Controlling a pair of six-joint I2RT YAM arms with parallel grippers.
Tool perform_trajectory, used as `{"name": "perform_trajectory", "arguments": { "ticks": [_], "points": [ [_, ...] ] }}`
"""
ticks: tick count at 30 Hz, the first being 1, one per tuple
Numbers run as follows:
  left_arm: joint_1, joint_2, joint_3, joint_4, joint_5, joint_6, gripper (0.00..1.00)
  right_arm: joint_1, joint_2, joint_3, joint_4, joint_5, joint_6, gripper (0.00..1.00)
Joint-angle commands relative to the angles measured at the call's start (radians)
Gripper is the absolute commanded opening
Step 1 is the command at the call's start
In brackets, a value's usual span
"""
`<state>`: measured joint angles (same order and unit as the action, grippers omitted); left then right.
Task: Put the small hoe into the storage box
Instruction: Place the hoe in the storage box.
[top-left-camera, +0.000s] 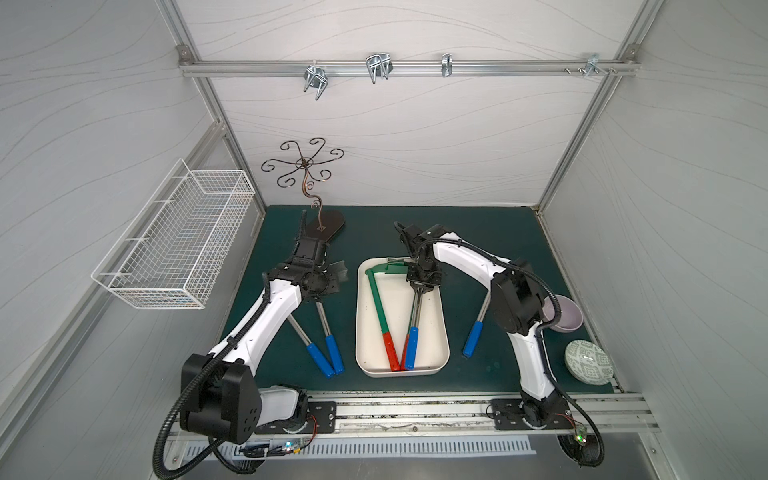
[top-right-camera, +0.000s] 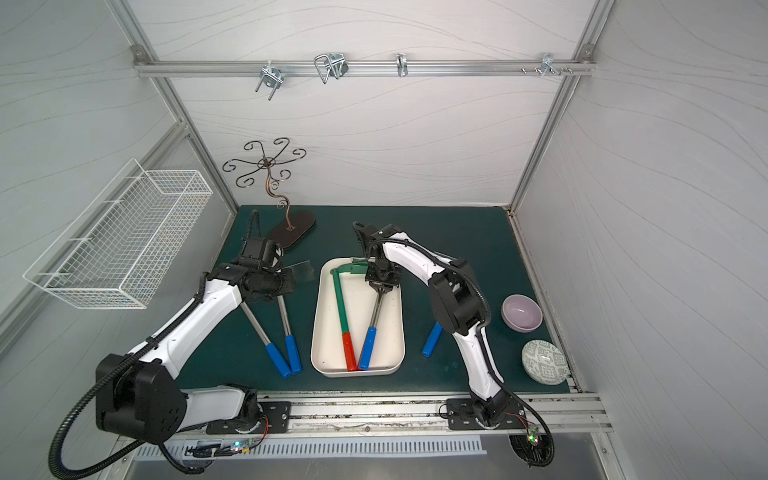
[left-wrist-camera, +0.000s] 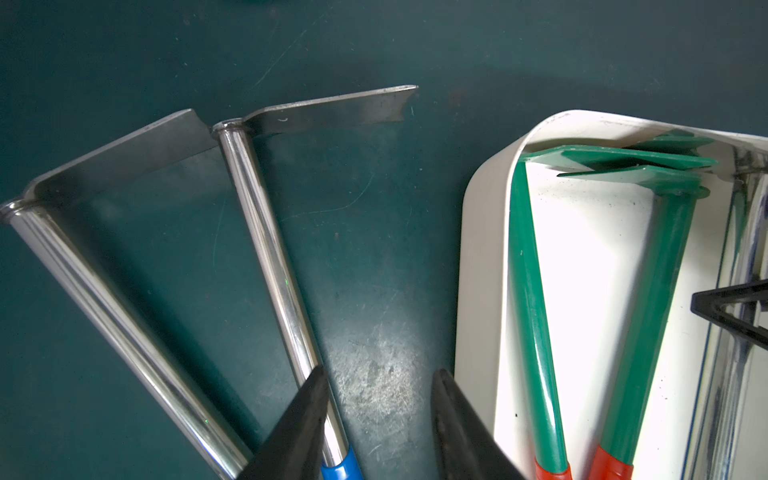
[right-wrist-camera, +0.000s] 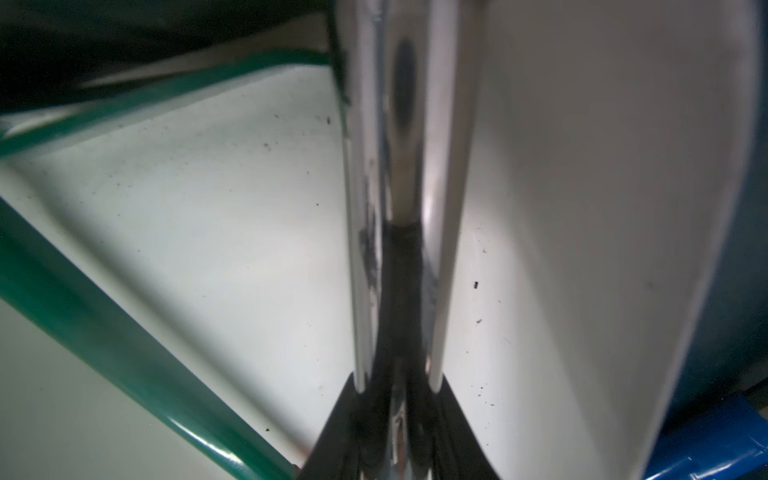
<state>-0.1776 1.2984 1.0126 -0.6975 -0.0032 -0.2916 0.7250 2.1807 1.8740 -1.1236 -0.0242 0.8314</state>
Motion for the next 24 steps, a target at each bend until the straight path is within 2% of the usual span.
{"name": "perform_trajectory", "arguments": {
  "ticks": [1, 13, 21, 24],
  "points": [
    [0.004, -0.011, 0.007, 0.024, 0.003, -0.011, 0.43, 0.000, 0.013, -0.003, -0.012, -0.017, 0.033, 0.00],
    [0.005, -0.012, 0.006, 0.025, 0.003, -0.011, 0.43, -0.006, 0.033, -0.011, -0.008, -0.023, 0.039, 0.02],
    [0.006, -0.012, 0.005, 0.025, 0.003, -0.011, 0.43, -0.009, 0.035, -0.019, -0.010, -0.025, 0.039, 0.16],
    [0.006, -0.011, 0.006, 0.025, 0.005, -0.011, 0.43, -0.010, 0.031, -0.018, -0.010, -0.023, 0.038, 0.26]
  ]
}}
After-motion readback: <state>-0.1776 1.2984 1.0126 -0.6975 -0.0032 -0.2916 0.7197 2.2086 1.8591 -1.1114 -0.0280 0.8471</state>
